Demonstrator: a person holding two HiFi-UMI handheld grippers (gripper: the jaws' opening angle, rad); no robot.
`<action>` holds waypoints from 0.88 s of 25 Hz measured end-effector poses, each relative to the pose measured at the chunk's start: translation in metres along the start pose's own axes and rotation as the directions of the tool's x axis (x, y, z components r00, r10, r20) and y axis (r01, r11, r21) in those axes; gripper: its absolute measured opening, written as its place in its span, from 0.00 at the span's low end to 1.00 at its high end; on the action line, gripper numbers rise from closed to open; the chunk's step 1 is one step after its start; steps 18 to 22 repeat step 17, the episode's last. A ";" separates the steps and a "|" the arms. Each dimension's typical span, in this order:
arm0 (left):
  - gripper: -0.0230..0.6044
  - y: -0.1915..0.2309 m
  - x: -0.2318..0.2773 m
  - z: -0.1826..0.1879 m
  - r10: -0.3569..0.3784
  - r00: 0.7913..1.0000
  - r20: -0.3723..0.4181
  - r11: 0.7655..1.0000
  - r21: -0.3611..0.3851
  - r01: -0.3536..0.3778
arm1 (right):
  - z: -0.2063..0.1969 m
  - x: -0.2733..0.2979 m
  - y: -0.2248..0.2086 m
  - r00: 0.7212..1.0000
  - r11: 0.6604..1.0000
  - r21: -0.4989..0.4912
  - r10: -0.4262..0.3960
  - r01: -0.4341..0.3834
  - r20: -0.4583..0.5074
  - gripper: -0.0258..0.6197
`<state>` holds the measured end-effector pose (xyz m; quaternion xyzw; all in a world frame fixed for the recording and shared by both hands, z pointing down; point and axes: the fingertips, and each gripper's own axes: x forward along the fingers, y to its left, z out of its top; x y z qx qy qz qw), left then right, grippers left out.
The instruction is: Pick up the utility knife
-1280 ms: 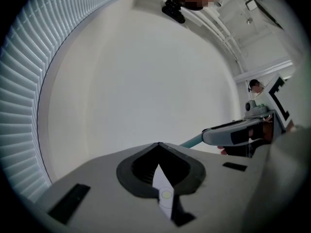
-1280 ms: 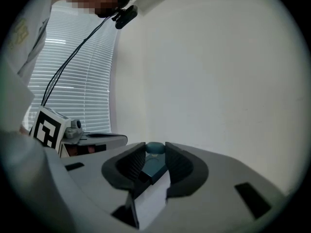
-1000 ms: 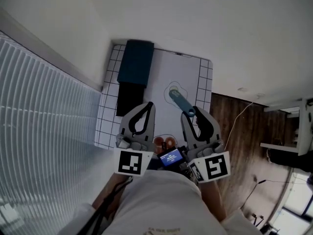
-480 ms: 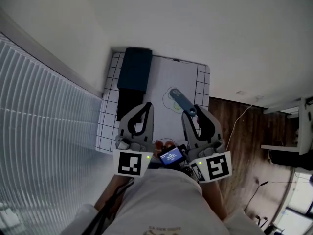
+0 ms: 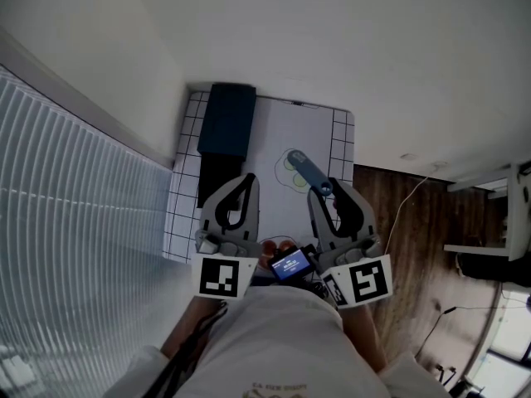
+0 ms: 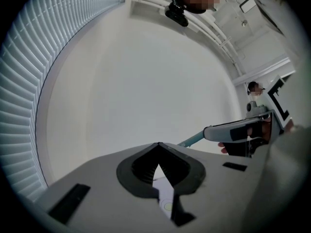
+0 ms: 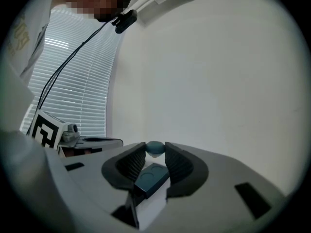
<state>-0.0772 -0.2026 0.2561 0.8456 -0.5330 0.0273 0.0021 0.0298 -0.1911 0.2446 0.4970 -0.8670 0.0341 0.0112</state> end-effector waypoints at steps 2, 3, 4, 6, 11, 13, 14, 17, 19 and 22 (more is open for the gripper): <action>0.04 -0.001 0.000 0.000 -0.002 1.000 0.001 1.000 0.001 0.002 | 0.000 0.000 0.000 1.000 1.000 -0.002 0.002 -0.002 0.000 0.24; 0.04 -0.002 -0.001 0.000 -0.004 1.000 0.001 1.000 0.003 0.004 | 0.000 -0.001 0.000 1.000 1.000 -0.003 0.002 -0.002 0.000 0.24; 0.04 -0.003 -0.001 0.000 -0.005 1.000 0.001 1.000 0.006 0.005 | 0.000 -0.002 0.000 1.000 1.000 -0.004 0.002 -0.002 -0.001 0.24; 0.04 -0.005 -0.002 0.001 -0.008 1.000 0.000 1.000 0.009 0.008 | 0.000 -0.003 0.000 1.000 1.000 -0.004 0.001 -0.001 -0.002 0.24; 0.04 -0.008 -0.003 -0.001 -0.008 1.000 -0.009 1.000 0.002 0.008 | -0.003 -0.007 -0.001 1.000 1.000 -0.008 0.000 0.000 -0.009 0.24; 0.04 -0.009 -0.004 0.000 -0.010 1.000 -0.005 1.000 0.006 0.010 | -0.003 -0.008 -0.001 1.000 1.000 -0.009 0.000 0.000 -0.011 0.24; 0.04 -0.010 -0.004 0.000 -0.010 1.000 -0.003 1.000 0.004 0.010 | -0.003 -0.009 -0.001 1.000 1.000 -0.010 0.000 0.000 -0.012 0.24; 0.04 -0.011 -0.005 0.000 -0.009 1.000 -0.001 1.000 -0.004 0.009 | -0.005 -0.011 -0.001 1.000 1.000 -0.012 0.002 -0.002 -0.015 0.24; 0.04 -0.011 -0.005 0.000 -0.009 1.000 -0.001 1.000 -0.004 0.009 | -0.005 -0.011 -0.001 1.000 1.000 -0.012 0.002 -0.002 -0.015 0.24; 0.04 -0.011 -0.005 0.000 -0.009 1.000 -0.001 1.000 -0.004 0.009 | -0.005 -0.011 -0.001 1.000 1.000 -0.012 0.002 -0.002 -0.015 0.24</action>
